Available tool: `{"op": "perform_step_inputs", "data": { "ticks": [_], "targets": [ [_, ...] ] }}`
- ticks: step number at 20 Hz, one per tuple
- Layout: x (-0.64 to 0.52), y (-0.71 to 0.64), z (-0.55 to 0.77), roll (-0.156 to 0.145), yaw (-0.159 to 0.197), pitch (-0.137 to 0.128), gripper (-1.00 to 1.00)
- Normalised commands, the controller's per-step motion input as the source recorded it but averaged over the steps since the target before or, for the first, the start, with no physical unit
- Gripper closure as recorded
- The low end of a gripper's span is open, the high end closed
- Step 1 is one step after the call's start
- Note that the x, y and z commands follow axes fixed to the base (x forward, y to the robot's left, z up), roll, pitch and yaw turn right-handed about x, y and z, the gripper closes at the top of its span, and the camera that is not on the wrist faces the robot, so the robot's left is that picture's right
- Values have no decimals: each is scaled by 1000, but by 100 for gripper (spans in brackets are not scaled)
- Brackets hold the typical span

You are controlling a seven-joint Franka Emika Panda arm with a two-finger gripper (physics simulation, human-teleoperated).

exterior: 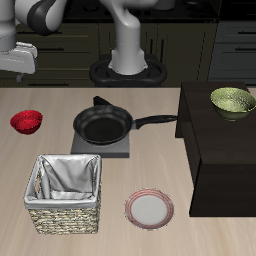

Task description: Place the red bowl on the plate

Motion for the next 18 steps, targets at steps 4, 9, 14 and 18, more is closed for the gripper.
{"op": "perform_step_inputs", "data": {
  "ticks": [4, 9, 14, 18],
  "targets": [
    [13, -51, -224, -8, -24, 10, -100],
    [-29, 19, -294, 14, -22, 24, -100],
    [-43, -3, -300, 25, -9, 38, -100],
    [-41, -93, -230, -28, -14, 9, -100]
  ]
}}
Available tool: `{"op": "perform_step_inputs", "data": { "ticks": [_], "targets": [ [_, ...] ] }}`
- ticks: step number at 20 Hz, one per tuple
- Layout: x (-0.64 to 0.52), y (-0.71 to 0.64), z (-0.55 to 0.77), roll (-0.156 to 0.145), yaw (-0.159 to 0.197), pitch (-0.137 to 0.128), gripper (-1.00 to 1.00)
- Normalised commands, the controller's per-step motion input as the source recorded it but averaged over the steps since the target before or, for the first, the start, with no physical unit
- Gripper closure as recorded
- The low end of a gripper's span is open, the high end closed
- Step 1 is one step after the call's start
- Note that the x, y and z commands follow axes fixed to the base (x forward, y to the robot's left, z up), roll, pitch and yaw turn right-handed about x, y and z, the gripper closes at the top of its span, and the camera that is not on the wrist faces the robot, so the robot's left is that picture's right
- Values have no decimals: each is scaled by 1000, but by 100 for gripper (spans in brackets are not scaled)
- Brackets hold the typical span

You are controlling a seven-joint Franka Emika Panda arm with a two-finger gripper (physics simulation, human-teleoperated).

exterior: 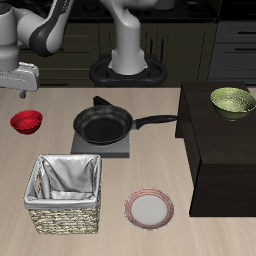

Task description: Place the red bowl on the plate

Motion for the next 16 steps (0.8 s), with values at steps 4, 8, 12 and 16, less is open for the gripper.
{"op": "perform_step_inputs", "data": {
  "ticks": [4, 8, 12, 16],
  "targets": [
    [12, -34, -238, -18, 0, 31, -100],
    [-24, -14, -255, -22, -4, 44, -100],
    [-149, -10, -326, -7, -1, 52, -100],
    [-63, 1, -163, -2, -3, 36, -100]
  ]
}}
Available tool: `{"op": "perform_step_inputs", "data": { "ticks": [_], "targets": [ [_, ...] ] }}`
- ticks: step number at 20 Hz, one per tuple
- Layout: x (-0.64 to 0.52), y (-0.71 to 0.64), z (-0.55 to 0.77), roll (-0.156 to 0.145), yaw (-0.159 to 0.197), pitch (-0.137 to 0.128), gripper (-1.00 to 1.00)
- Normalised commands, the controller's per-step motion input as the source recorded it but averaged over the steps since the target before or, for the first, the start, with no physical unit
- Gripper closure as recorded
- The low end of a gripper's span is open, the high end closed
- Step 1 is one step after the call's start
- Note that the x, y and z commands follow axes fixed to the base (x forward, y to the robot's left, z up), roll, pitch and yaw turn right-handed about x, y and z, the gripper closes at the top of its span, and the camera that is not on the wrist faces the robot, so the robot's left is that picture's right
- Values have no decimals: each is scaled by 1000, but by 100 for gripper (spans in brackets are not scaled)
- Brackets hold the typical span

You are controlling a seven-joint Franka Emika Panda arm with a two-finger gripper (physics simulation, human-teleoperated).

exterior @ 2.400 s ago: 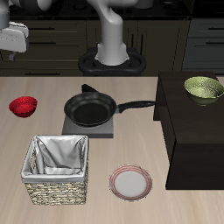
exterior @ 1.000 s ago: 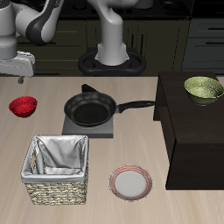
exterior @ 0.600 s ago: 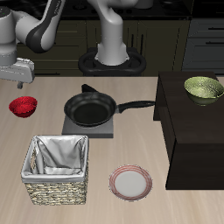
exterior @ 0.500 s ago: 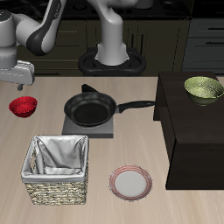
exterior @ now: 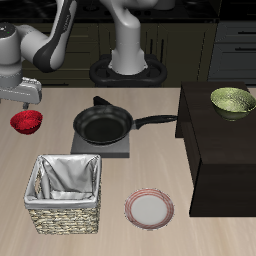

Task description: Place the red bowl on the plate

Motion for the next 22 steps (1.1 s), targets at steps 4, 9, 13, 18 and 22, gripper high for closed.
{"op": "perform_step_inputs", "data": {
  "ticks": [4, 9, 13, 18, 22],
  "targets": [
    [-11, 23, -255, -12, 30, 39, -100],
    [52, -21, -234, -21, 12, 44, -100],
    [67, -49, -305, -23, 6, 69, -100],
    [-24, -10, -100, -5, 14, 7, -100],
    [31, -15, -314, -13, 10, 84, -100]
  ]
}}
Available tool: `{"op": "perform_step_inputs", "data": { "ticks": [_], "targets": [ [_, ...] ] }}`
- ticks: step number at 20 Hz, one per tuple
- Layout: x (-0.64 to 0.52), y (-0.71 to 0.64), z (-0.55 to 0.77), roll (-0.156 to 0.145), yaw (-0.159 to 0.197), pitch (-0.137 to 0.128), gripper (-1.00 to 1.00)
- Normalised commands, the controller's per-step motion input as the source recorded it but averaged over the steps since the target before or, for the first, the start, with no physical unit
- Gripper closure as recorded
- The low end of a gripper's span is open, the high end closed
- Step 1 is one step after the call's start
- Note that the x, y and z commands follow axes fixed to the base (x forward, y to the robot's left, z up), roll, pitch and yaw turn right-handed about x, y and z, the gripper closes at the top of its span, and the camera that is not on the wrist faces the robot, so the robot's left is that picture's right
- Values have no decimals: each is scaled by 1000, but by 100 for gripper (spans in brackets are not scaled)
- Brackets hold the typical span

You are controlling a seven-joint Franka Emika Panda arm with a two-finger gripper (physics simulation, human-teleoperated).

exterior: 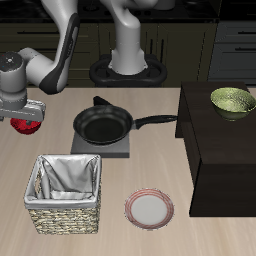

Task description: Place the red bowl on the plate

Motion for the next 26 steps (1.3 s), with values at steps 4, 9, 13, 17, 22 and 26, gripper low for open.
{"op": "perform_step_inputs", "data": {
  "ticks": [4, 9, 13, 17, 22, 26],
  "targets": [
    [-29, 12, -260, 25, -30, 49, -100],
    [-25, 11, -156, 6, -17, 27, 100],
    [-47, 13, 71, 13, -13, -22, 100],
    [-16, -5, 92, 6, -8, -8, 100],
    [57, 11, 133, 2, -15, -15, 100],
    [56, 88, 335, 13, -14, -69, 100]
  ]
}}
